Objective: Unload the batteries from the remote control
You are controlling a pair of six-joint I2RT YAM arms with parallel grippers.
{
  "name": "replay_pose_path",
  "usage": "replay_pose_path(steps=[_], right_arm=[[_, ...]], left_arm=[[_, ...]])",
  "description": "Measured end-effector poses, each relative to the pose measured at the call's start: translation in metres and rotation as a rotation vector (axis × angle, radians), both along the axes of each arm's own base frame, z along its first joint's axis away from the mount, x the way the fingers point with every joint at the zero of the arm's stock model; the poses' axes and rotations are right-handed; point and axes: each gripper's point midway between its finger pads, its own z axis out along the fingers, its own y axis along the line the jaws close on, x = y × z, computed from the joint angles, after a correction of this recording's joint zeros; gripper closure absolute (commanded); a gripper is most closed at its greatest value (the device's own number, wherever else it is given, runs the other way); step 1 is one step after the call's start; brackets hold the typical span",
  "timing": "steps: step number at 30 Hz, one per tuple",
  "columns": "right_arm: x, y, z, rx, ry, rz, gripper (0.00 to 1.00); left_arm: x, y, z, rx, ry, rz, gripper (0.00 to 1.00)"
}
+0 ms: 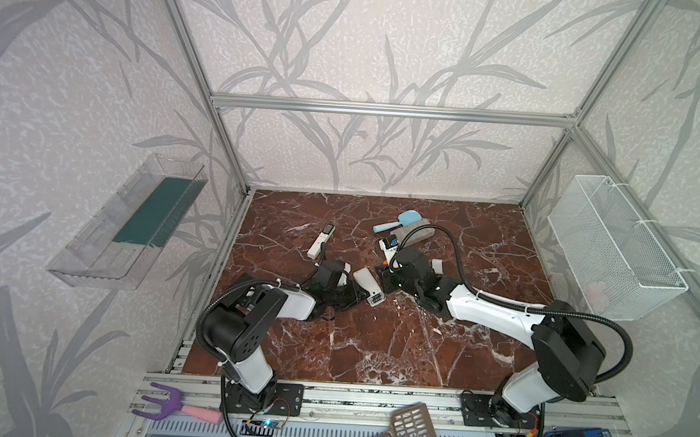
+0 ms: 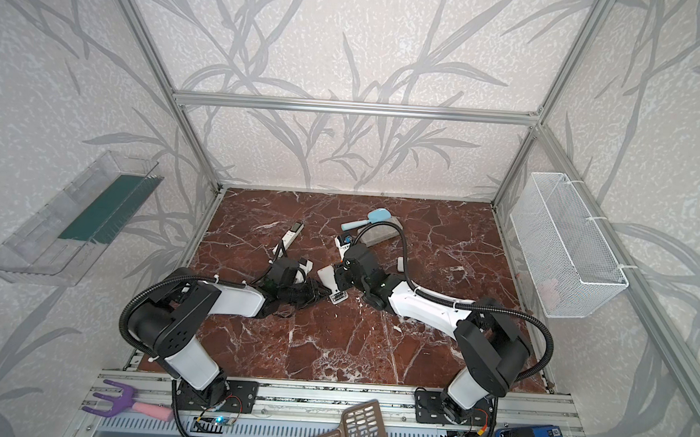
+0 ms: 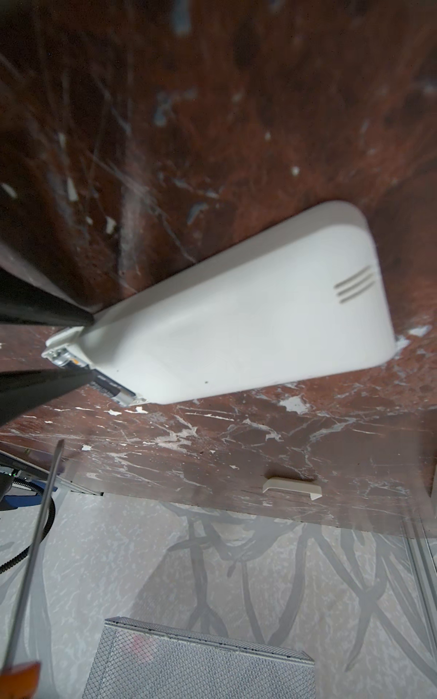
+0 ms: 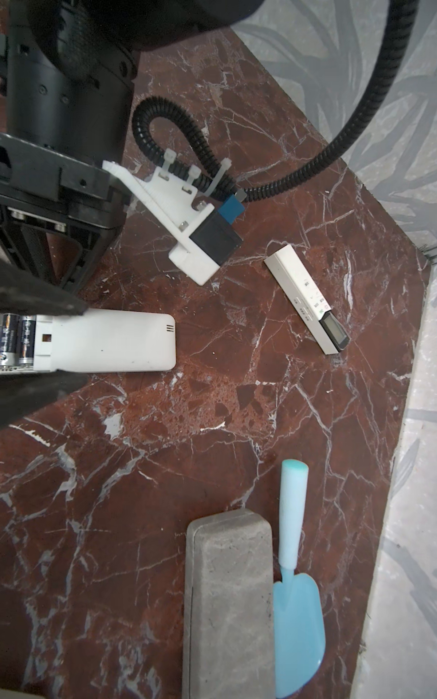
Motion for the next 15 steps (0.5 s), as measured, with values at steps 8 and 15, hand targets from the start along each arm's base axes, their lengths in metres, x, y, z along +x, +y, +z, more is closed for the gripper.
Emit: replay_pose_path(steps=[8, 15], right_arm=[[0.002, 0.01, -0.008, -0.021, -0.027, 0.063, 1.0], [0.007, 0.009, -0.009, -0.039, -0.052, 0.073, 1.0]], left_arm=[[0.0, 0.0, -0.001, 0.0, 0.005, 0.002, 0.78], [-0.001, 0.0, -0.005, 0.005, 0.017, 0.003, 0.78]])
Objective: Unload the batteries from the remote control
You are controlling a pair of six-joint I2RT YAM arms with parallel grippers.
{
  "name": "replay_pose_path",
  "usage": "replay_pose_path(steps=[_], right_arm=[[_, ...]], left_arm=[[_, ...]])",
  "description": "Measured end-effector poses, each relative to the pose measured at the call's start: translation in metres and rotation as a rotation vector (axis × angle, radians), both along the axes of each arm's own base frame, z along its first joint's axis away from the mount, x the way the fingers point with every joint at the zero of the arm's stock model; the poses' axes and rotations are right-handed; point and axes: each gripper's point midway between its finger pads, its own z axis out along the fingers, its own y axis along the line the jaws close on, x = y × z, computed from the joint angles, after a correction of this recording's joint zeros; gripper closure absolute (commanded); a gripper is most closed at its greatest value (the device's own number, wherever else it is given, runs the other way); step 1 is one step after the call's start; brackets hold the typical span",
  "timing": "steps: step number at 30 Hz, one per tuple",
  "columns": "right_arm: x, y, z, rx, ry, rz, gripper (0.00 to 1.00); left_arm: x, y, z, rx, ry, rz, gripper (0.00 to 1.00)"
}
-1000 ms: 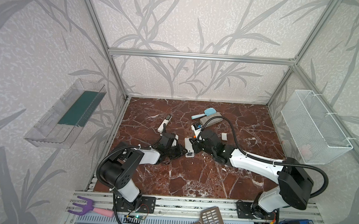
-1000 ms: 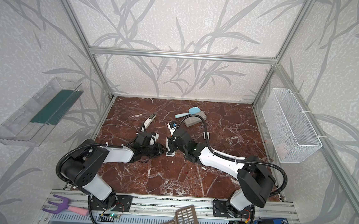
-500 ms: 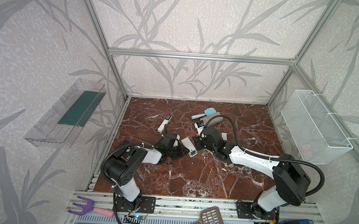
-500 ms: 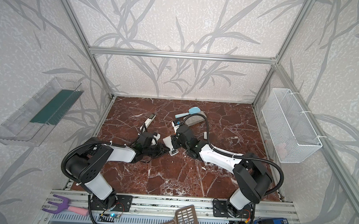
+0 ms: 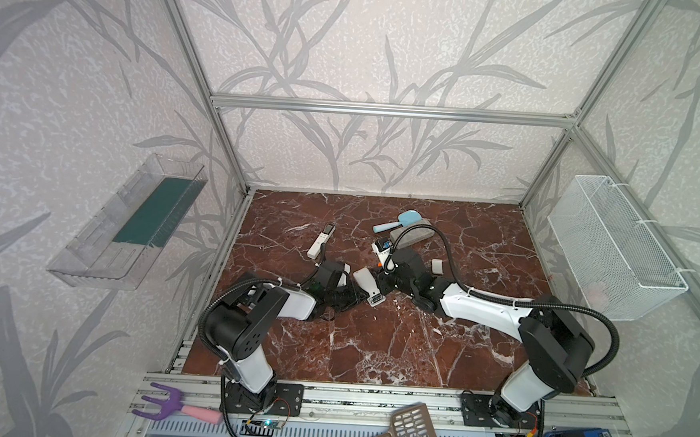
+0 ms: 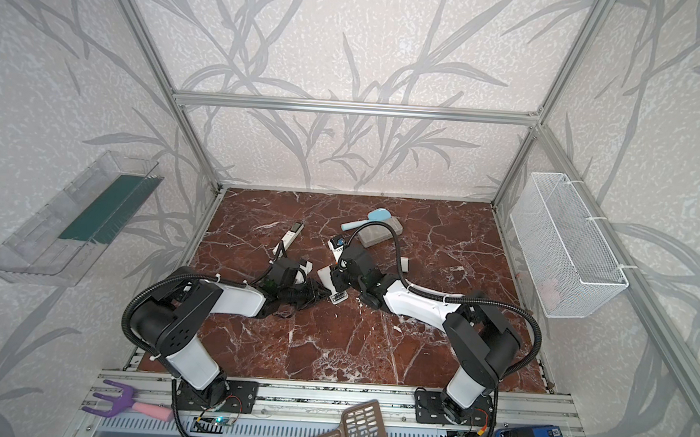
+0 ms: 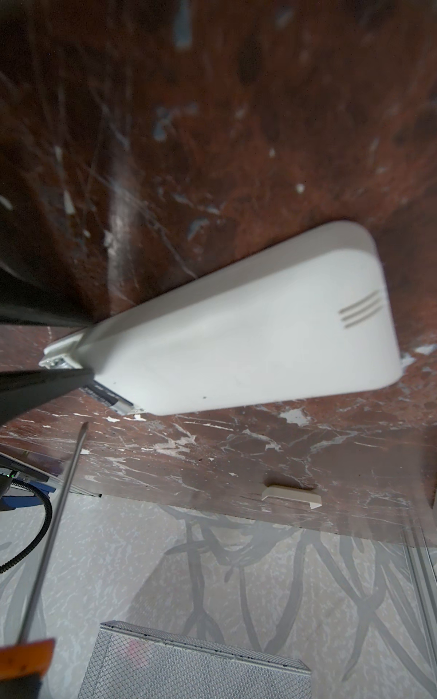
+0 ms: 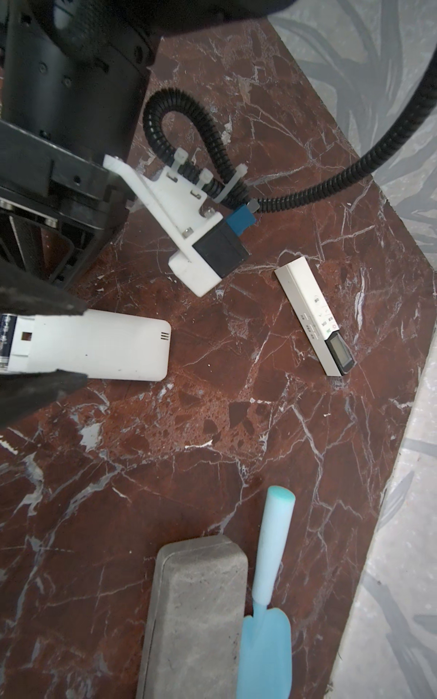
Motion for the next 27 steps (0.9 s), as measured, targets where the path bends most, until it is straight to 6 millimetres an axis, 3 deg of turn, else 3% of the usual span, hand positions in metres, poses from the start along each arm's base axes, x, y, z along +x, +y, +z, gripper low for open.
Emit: replay_pose_path(steps=[13, 27], right_arm=[[0.011, -0.002, -0.002, 0.0, -0.029, -0.003, 1.0], [0.006, 0.004, -0.011, -0.006, -0.01, 0.048, 1.0]], left_arm=[[0.001, 0.0, 0.0, 0.0, 0.001, 0.001, 0.78], [0.001, 0.0, 0.0, 0.0, 0.003, 0.001, 0.78]])
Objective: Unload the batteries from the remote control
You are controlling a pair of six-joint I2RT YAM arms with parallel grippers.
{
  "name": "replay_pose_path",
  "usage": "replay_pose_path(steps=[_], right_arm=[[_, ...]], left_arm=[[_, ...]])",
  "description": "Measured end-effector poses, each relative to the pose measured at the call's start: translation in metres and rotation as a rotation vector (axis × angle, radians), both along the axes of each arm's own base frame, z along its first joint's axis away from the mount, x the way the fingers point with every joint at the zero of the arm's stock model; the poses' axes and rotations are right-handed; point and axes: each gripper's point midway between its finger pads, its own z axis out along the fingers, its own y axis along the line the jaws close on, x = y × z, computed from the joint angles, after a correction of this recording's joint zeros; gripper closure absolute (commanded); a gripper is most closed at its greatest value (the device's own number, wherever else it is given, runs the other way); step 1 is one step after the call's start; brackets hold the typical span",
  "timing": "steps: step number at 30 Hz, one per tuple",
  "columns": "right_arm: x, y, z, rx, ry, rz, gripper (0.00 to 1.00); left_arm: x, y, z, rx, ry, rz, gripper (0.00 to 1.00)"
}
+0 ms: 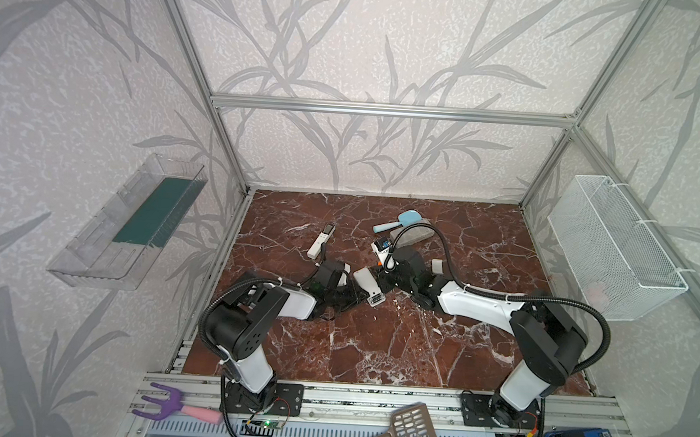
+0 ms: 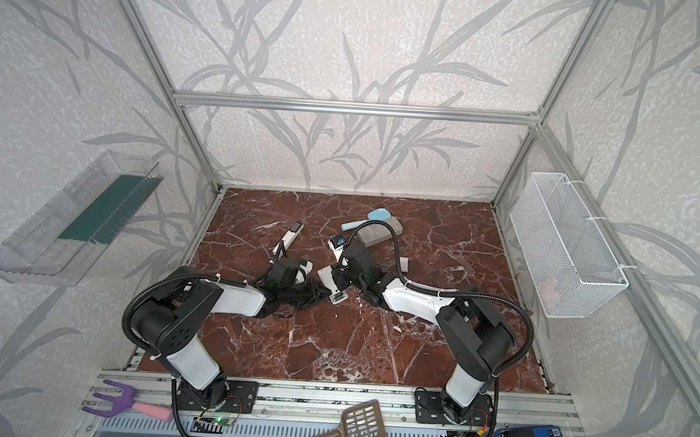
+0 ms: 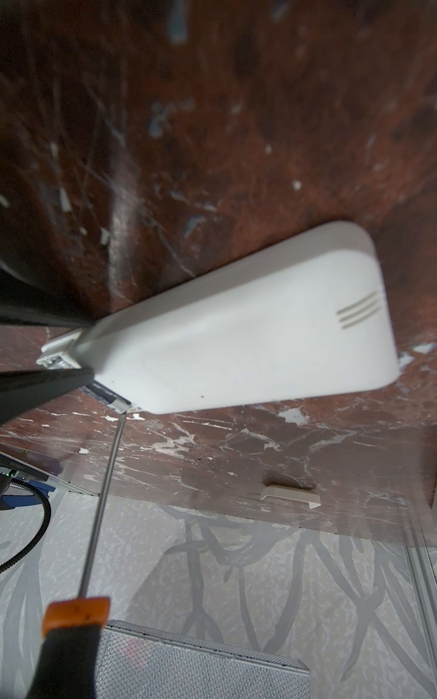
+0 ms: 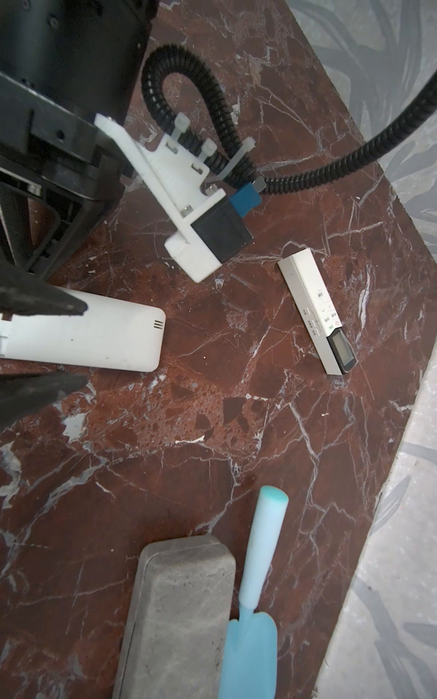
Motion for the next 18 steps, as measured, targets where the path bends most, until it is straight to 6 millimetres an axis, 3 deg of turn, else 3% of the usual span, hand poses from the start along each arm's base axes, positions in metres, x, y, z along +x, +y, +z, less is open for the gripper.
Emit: replay_pose_path(steps=[18], right_arm=[[-0.0049, 0.0059, -0.0035, 0.024, -0.008, 0.052, 1.0]], left_arm=[[-0.0001, -0.0003, 0.0001, -0.003, 0.004, 0.004, 0.78]])
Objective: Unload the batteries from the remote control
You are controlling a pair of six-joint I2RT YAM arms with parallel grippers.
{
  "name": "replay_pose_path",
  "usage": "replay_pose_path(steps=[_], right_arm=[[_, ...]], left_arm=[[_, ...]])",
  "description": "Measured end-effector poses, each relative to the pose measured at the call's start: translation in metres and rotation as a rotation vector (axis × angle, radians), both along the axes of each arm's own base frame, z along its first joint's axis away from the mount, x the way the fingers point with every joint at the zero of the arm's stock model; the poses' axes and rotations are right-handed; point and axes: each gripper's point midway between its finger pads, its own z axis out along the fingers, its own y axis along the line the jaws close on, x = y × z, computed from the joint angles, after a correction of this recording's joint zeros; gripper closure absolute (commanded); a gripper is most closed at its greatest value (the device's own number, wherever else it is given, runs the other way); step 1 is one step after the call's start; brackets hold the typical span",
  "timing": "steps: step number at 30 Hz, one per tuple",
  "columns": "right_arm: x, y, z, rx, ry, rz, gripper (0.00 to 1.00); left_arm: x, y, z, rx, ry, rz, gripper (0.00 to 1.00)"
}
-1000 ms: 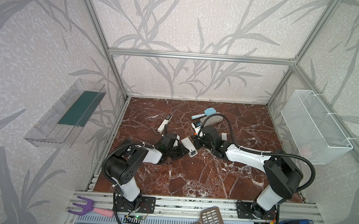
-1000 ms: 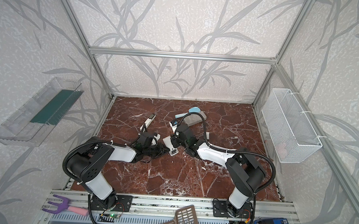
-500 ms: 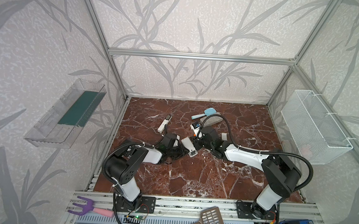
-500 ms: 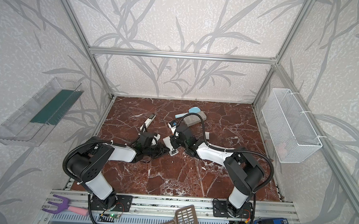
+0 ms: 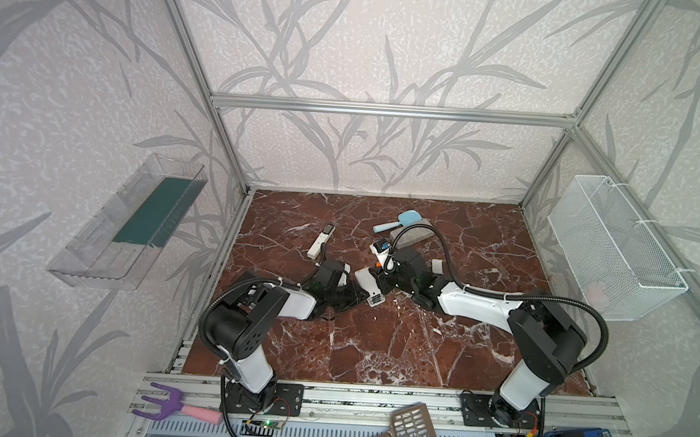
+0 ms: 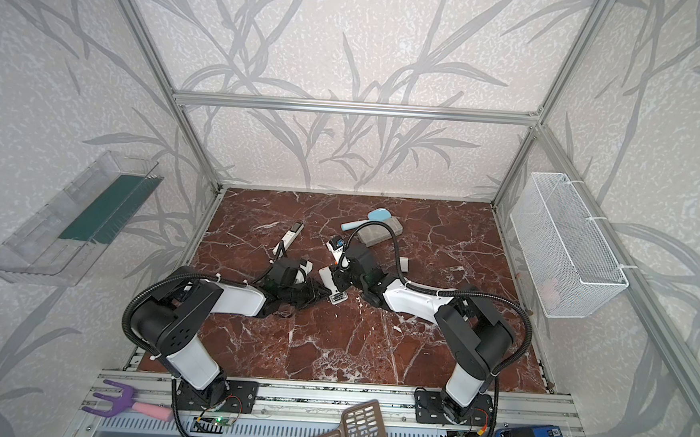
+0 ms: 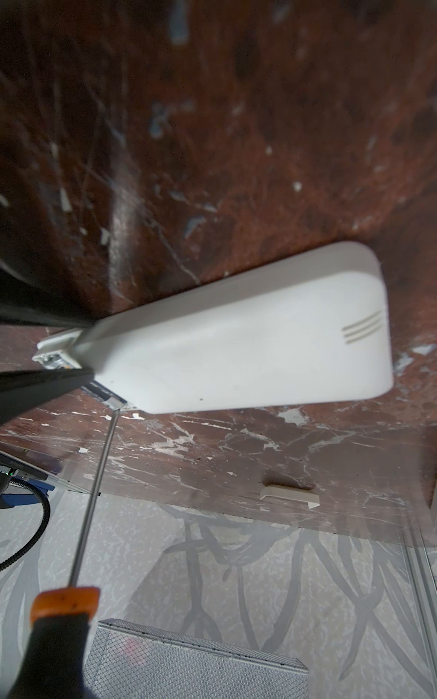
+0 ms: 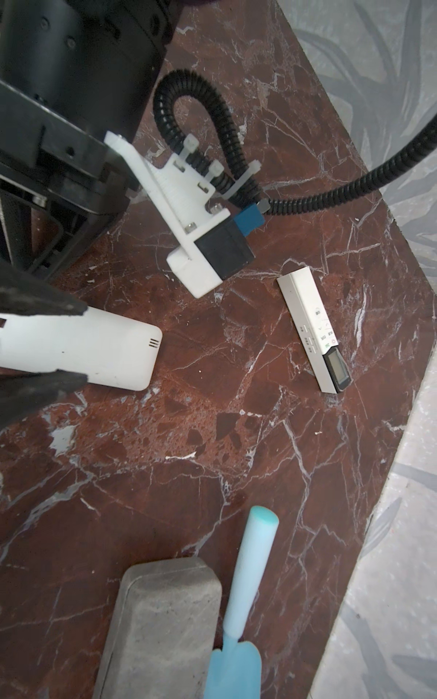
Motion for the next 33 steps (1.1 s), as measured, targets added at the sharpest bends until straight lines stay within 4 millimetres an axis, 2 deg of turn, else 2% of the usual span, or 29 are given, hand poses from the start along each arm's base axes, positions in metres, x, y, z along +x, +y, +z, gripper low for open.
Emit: replay_pose_path(steps=[10, 16, 33], right_arm=[[0.002, -0.003, 0.0, 0.021, -0.036, -0.018, 1.0], [0.005, -0.007, -0.002, 0.048, -0.044, -0.059, 1.0], [0.016, -0.027, -0.001, 0.231, 0.052, -0.221, 1.0]], left_arm=[[-0.006, -0.007, 0.0, 0.017, -0.004, 0.01, 0.76], [-0.015, -0.015, -0.003, 0.023, 0.005, 0.002, 0.82], [-0.015, -0.016, -0.004, -0.031, -0.003, 0.059, 0.83]])
